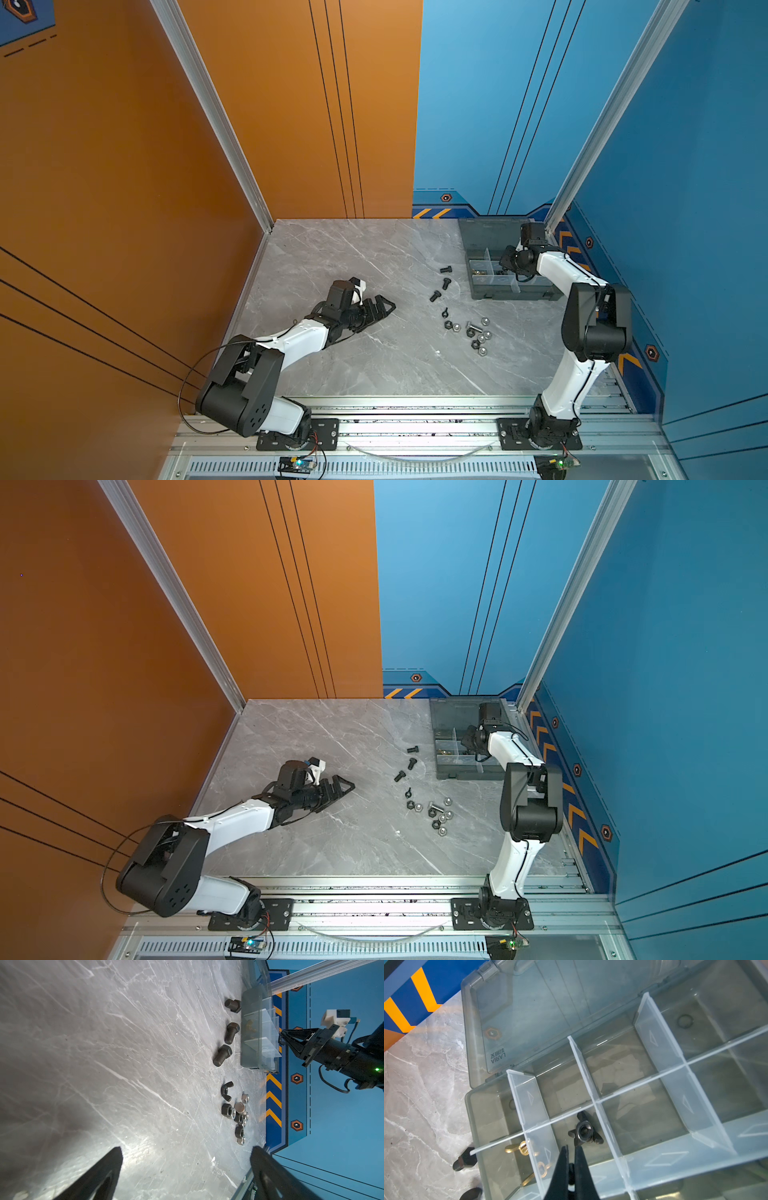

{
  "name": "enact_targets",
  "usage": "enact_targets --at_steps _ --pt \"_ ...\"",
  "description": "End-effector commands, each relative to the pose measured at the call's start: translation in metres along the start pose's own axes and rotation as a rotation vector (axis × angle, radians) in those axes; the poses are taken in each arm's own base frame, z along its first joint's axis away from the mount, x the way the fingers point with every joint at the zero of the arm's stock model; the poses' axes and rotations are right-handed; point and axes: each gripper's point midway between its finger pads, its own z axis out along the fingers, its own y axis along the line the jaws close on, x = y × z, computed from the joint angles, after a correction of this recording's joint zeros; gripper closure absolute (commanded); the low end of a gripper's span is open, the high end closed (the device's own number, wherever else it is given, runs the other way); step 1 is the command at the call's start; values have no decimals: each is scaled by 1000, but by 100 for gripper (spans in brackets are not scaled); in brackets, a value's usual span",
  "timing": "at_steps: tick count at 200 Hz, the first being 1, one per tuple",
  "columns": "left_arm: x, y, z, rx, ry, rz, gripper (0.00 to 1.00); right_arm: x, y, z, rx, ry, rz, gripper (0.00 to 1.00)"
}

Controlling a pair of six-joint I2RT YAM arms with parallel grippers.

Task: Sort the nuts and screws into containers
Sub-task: 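Open the right gripper to drop the wing nut into a compartment, then move the right gripper back down to the last black wing nut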

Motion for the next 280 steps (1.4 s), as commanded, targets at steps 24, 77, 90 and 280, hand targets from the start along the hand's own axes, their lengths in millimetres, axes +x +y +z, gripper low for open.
enact_targets --at_steps 24,77,90,280 --pt "-3 -14 -8 28 -9 16 2 -4 -4 10 -1 21 1 99" --pt "-3 -15 -10 25 -13 20 2 -3 -4 16 -6 39 4 89" --pt "-2 -15 -10 25 -14 22 2 -5 -3 15 -11 35 6 88" --pt "0 -15 -13 12 -15 22 2 139 68 -98 -186 147 -90 52"
